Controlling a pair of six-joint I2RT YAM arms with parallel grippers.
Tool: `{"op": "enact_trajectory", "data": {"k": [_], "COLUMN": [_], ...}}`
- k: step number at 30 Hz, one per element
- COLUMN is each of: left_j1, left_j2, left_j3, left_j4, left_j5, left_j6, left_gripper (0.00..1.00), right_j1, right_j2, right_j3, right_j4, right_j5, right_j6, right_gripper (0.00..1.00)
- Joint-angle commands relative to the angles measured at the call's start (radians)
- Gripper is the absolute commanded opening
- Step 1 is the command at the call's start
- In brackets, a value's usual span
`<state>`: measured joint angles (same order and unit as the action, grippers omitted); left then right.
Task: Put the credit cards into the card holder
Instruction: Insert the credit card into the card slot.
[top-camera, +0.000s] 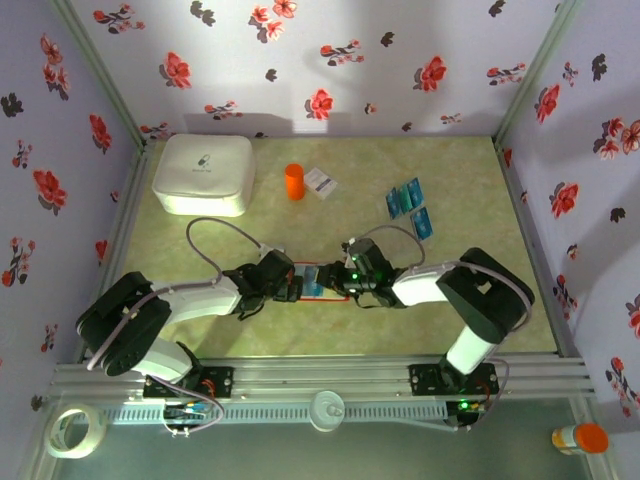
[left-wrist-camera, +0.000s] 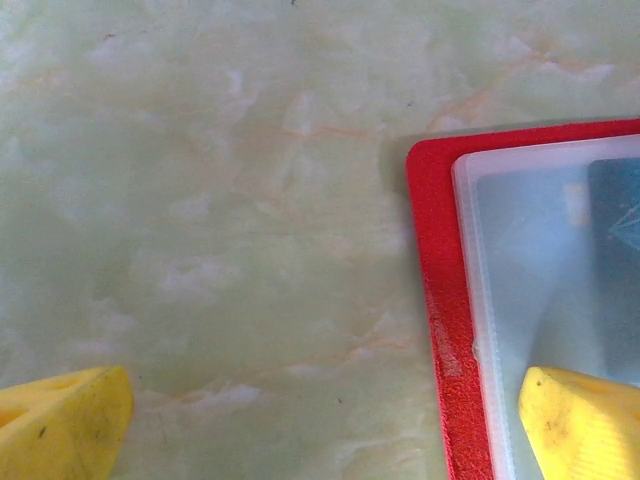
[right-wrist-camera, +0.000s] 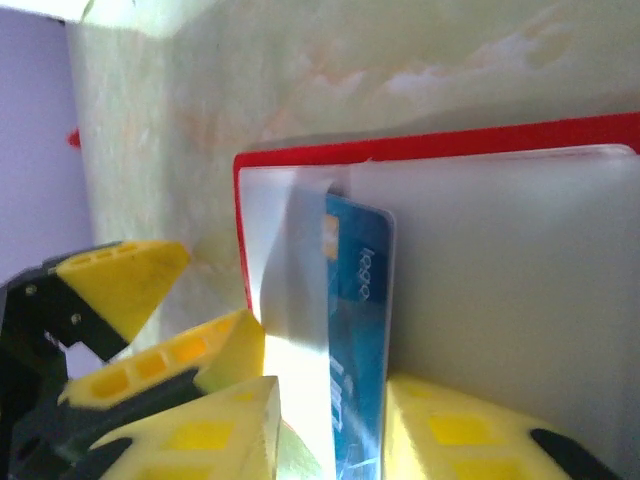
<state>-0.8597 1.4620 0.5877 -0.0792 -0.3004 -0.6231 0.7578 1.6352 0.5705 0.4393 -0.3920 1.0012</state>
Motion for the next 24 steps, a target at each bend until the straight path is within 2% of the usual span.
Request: {"op": "enact_trajectory", "data": {"k": [1, 4, 9, 11, 24], "left_j1": [-0.006, -0.007, -0.006, -0.006, -0.007], "left_j2": [0.019, 0.019, 0.016, 0.016, 0.011], "left_j3": [-0.032, -0.034, -0.038, -0.040, -0.038], "left_j4": [-0.042, -0.040, -0.038, -0.036, -0.039], "left_j5": [0.002, 0.001, 0.002, 0.002, 0.001], "left_j6": [-0.016, -0.017, -0.016, -0.016, -0.013], "left_gripper": [1.00, 1.00, 1.00, 1.00, 1.00], "right_j1": [-0.027, -0.036, -0.031, -0.021, 0.035], "right_j2": [-0.088, -0.124, -0.081, -0.049, 0.151], "right_j3": [0.063, 0.123, 0.209, 0.232, 0.314], "right_j4": [-0.334, -0.455, -0.511, -0.508, -0.474], "right_j5": [0.022, 0.045, 0.048, 0.050, 0.087], "right_j6": [-0.156, -0.221, -0.253, -0.250, -0.223], "right_gripper": [0.39, 0.38, 0.15, 0.10, 0.03]}}
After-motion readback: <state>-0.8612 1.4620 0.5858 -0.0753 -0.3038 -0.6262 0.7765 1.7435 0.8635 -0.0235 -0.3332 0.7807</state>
